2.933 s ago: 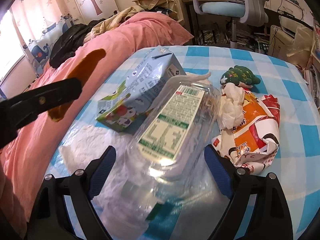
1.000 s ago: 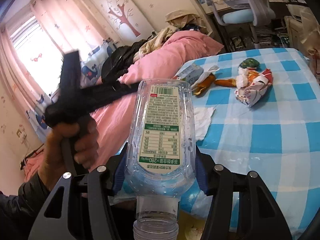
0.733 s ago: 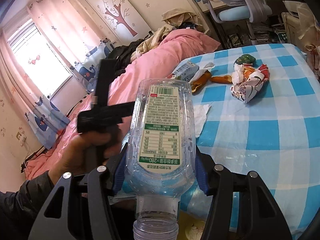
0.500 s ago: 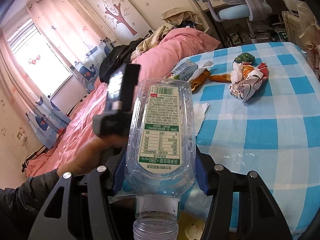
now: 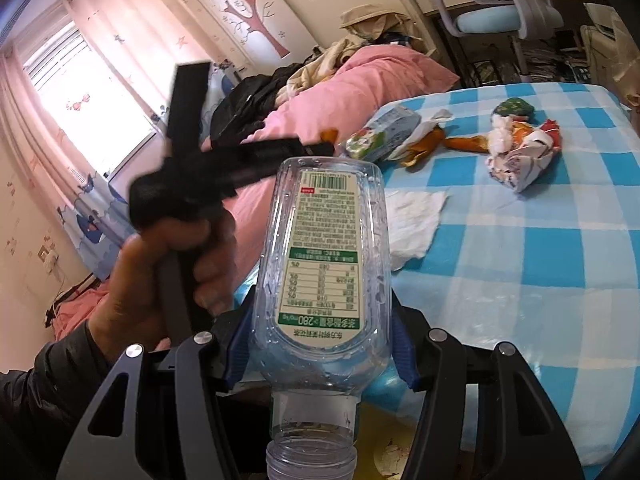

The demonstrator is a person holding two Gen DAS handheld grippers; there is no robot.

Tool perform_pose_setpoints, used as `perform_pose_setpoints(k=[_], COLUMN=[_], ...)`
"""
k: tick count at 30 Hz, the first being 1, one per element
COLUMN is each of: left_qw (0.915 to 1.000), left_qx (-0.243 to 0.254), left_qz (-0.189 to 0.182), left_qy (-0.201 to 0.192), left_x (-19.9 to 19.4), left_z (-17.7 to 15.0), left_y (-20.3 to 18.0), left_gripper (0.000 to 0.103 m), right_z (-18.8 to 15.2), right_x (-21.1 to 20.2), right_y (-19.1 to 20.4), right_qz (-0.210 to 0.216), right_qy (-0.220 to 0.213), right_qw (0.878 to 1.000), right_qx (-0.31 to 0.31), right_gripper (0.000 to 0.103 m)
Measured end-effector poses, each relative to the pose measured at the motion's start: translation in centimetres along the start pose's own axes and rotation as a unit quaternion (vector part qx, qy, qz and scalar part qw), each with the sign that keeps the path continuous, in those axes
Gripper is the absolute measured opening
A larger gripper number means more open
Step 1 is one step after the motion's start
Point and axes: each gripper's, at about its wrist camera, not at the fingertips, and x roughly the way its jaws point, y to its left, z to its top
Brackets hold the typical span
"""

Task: Collect trash
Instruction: 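Lift the water bottle with the right tool while the left tool lifts the orange peel, then open the right tool over the yellow bucket while the left tool releases the peel there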

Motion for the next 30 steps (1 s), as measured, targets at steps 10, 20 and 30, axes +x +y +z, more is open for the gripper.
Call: perform_pose_setpoints(k=[10,20,30], left_qw=[0.9987,0.9993,0.9991], left_qx=[-0.021,-0.015,0.013], left_qz=[0.001,-0.001,-0.022], left_qy=[-0.046,-0.033,0.033], left_x=[-6.6,-8.8,-9.3], left_z=[-0.8,-4.0,-10.5], left_y=[3.1,3.1,-0.3], left_gripper=[0.017,0.017,0.017], right_z=[-3.2,-7.1,-8.6], right_x=[1.5,3.6,1.3], right_y=[3.1,6.1,4.6], right_qz=[0.016,-0.008,-0.098], right_qy=[0.049,0.148,0.174], right_qw=[0.998,0.979,0.968], right_qx=[-0.041,-0.141,-0.152], right_gripper=[0.057,0.058,0.069])
